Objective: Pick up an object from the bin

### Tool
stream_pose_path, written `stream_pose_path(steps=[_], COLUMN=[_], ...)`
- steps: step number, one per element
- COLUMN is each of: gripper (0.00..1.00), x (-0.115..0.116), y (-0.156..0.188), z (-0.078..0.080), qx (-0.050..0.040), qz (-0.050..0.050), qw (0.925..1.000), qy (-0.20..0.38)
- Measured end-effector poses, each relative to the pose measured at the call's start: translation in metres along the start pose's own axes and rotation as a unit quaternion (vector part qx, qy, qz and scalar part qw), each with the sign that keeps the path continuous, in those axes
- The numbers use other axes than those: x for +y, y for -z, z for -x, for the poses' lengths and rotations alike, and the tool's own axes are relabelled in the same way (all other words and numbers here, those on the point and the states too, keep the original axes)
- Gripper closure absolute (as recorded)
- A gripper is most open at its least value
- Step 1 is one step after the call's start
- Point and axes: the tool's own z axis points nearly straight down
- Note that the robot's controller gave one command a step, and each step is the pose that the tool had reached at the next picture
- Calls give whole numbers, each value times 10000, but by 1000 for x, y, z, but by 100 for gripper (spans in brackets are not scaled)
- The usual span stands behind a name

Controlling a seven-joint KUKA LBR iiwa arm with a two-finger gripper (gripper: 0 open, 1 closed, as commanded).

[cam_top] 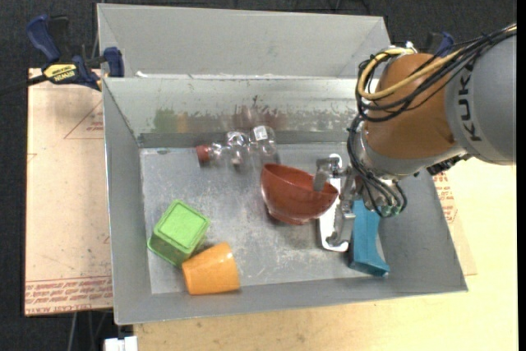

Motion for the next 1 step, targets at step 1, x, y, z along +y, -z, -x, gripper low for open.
stream_pose_path(steps=[1], gripper=[0], x=[-67], y=[-56], z=[47], qx=[-8], qz=[-2], qw=[10000], qy=[62])
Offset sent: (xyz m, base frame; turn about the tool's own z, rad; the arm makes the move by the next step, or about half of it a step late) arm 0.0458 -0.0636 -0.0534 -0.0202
